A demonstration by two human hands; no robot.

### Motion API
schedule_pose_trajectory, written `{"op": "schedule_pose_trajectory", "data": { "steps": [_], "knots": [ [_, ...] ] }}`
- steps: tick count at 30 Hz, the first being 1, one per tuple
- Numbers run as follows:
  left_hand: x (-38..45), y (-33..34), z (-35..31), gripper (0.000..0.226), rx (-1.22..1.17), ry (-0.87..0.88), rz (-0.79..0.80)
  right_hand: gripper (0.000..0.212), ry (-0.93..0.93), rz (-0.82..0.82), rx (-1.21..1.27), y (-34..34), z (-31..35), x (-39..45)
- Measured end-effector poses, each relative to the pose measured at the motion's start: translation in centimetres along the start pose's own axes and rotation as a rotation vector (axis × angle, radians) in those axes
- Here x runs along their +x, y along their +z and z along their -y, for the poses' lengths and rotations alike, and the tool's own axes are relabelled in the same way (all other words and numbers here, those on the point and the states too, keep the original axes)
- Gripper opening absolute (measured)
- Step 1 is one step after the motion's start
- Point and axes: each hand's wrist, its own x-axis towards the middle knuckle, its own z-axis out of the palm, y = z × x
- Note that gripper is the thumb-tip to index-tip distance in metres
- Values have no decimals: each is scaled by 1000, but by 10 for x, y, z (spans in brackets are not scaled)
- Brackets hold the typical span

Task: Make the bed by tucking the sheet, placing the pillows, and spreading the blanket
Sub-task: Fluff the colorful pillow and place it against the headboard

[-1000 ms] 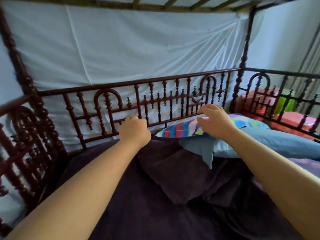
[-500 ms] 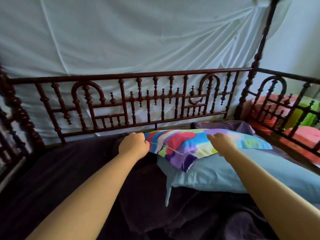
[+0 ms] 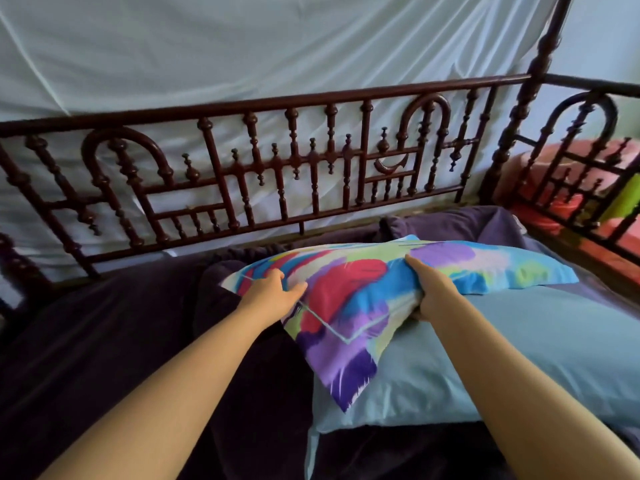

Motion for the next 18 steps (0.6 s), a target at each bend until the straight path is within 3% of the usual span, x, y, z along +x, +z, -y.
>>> {"op": "schedule_pose_trajectory", "data": {
  "steps": [3,7,12,18],
  "knots": [
    [17,19,-4,64,-141,-31,16,84,-113,-1,41,6,0,-21],
    [19,35,-9,68,-211,-33,9,19,-300,17,-21,0,-1,-37],
    [0,-4,-2,59,182,65,-68,25,-461,155,-27,-7,19,-75],
    [-50,-55,-14,65,286,117,-283,19,-565,517,124,-24,54,-145]
  ]
}}
